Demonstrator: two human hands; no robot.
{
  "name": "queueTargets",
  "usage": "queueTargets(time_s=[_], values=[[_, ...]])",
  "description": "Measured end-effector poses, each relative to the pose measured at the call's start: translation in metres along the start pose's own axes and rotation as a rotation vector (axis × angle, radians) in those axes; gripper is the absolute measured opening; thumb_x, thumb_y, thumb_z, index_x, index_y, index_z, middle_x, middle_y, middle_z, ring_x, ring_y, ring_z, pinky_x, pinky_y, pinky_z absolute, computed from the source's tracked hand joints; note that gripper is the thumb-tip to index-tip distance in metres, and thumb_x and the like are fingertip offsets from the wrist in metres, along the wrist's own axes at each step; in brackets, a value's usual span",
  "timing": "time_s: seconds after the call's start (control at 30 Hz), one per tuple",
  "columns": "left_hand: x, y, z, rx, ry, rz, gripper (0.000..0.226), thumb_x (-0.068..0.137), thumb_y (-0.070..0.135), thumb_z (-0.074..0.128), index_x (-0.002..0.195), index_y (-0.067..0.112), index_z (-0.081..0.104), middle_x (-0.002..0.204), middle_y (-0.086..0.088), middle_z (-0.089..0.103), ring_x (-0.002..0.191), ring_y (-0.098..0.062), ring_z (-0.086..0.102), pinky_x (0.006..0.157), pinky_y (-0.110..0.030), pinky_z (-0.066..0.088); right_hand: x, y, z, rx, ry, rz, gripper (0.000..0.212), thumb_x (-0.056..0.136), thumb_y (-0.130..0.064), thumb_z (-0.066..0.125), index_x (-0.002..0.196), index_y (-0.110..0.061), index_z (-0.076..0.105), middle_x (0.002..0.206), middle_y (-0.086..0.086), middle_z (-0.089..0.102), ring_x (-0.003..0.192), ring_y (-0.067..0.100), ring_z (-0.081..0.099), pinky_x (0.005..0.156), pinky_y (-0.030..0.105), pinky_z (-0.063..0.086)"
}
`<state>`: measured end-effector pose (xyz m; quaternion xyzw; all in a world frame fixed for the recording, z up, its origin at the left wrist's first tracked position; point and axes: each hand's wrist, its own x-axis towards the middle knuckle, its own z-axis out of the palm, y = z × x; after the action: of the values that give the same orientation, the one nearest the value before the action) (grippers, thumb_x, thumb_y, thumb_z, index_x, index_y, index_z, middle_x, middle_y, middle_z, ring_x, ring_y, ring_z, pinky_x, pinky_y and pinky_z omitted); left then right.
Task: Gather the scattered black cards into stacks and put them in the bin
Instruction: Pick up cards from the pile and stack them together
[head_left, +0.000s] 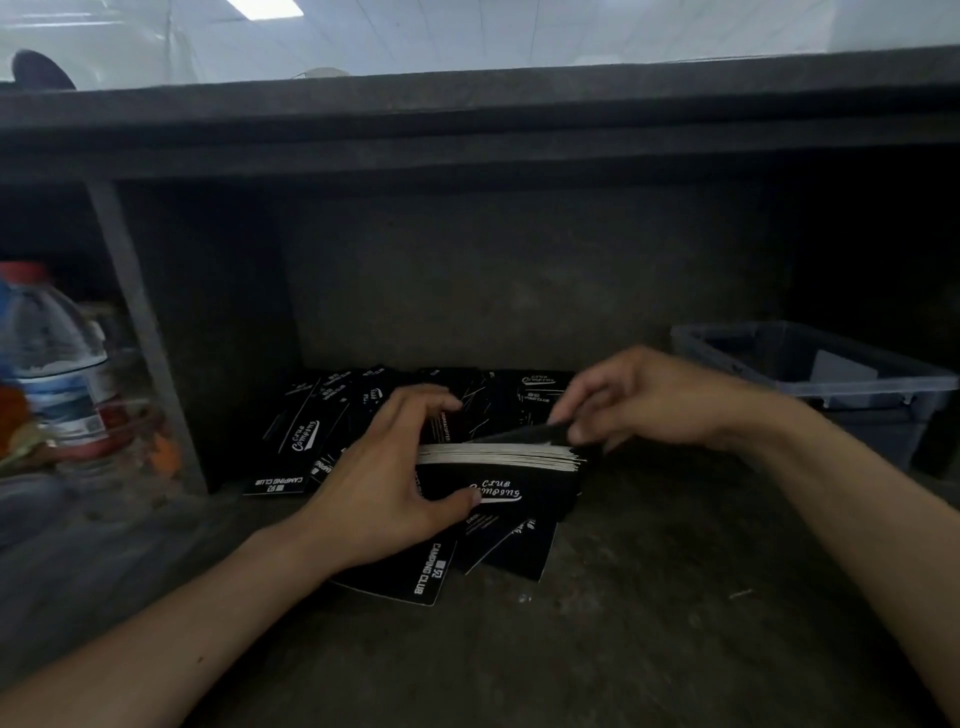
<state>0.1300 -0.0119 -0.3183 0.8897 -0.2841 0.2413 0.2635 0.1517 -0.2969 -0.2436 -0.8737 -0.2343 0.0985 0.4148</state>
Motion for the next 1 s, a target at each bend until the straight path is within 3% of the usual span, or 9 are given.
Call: queueTargets(time_s=[0.07,0.17,0.3,0.47,0.6,0.73,0.87,0.93,1.0], values=[[-0.001,0.002,0.0,-0.027,-0.067,0.037,0.058,0.074,0.057,0.069,0.125,0.046,0.043,0.12,0.025,0.057,0.094,0.004,0.062,0.082,-0.017,0.049,0.004,0.004,0.01,0.111,-0.242,0.017,0.021,0.095,-0.017,0.059,0.113,-0.015,0.07,0.109,0.006,0.073,0.101,0.017,0.069,0.081,0.025,0.055],[0.0,0.006,-0.002,-0.015,-0.09,0.104,0.024,0.08,0.049,0.066,0.099,0.037,0.062,0.077,0.019,0.066,0.06,0.0,0.061,0.057,-0.023,0.049,0.025,0.006,0.016,0.21,-0.112,-0.006,0.026,0.1,-0.024,0.051,0.119,-0.015,0.066,0.113,0.004,0.072,0.107,0.017,0.067,0.096,0.037,0.053],[0.004,-0.001,-0.026,-0.107,-0.127,0.149,0.011,0.077,0.033,0.071,0.087,0.029,0.068,0.074,0.013,0.069,0.066,-0.007,0.068,0.059,-0.028,0.054,0.072,-0.008,0.041,-0.093,0.181,-0.277,0.036,0.088,-0.024,0.07,0.123,-0.021,0.065,0.124,-0.003,0.066,0.117,0.006,0.058,0.109,0.032,0.041],[0.003,-0.021,-0.058,-0.153,0.002,0.117,0.013,0.074,0.03,0.07,0.086,0.025,0.071,0.076,0.008,0.073,0.068,-0.011,0.071,0.06,-0.034,0.057,0.141,-0.028,0.083,-0.586,-0.023,-0.337,0.057,0.094,-0.031,0.061,0.147,-0.027,0.039,0.159,0.009,0.023,0.147,0.023,0.018,0.12,0.041,0.015],[0.0,-0.019,-0.049,-0.119,-0.083,0.106,0.015,0.073,0.031,0.071,0.087,0.029,0.071,0.078,0.014,0.072,0.07,-0.005,0.07,0.06,-0.026,0.056,0.144,-0.003,0.094,-0.838,-0.062,-0.262,0.062,0.095,-0.049,0.05,0.151,-0.038,0.024,0.163,-0.004,0.009,0.15,0.019,0.0,0.117,0.051,-0.002],[-0.002,-0.018,-0.039,-0.08,-0.106,0.113,0.017,0.075,0.034,0.069,0.091,0.03,0.069,0.084,0.016,0.072,0.078,-0.004,0.07,0.068,-0.031,0.057,0.101,0.037,0.06,-0.723,0.099,-0.266,0.059,0.092,-0.045,0.058,0.145,-0.038,0.032,0.161,-0.006,0.018,0.149,0.013,0.008,0.121,0.045,0.006],[-0.001,-0.011,-0.027,-0.06,-0.121,0.162,0.017,0.079,0.034,0.069,0.095,0.035,0.065,0.084,0.019,0.069,0.076,-0.004,0.069,0.065,-0.024,0.055,0.062,0.051,0.016,-0.376,0.099,-0.123,0.04,0.085,-0.012,0.063,0.119,-0.03,0.058,0.148,-0.009,0.043,0.139,0.01,0.034,0.108,0.021,0.028],[-0.001,-0.008,-0.022,-0.02,-0.145,0.18,0.017,0.08,0.038,0.067,0.095,0.041,0.06,0.082,0.02,0.067,0.073,-0.002,0.067,0.062,-0.017,0.05,0.054,0.046,0.002,-0.206,0.173,-0.081,0.039,0.083,0.001,0.058,0.112,-0.025,0.064,0.145,-0.007,0.048,0.136,0.007,0.038,0.103,0.016,0.028],[-0.001,-0.004,-0.019,0.021,-0.16,0.191,0.017,0.08,0.04,0.065,0.095,0.043,0.057,0.08,0.02,0.065,0.071,-0.001,0.065,0.061,-0.016,0.047,0.052,0.043,-0.002,-0.148,0.316,-0.068,0.039,0.089,-0.008,0.058,0.122,-0.03,0.061,0.152,-0.004,0.04,0.138,0.008,0.034,0.11,0.019,0.024]])
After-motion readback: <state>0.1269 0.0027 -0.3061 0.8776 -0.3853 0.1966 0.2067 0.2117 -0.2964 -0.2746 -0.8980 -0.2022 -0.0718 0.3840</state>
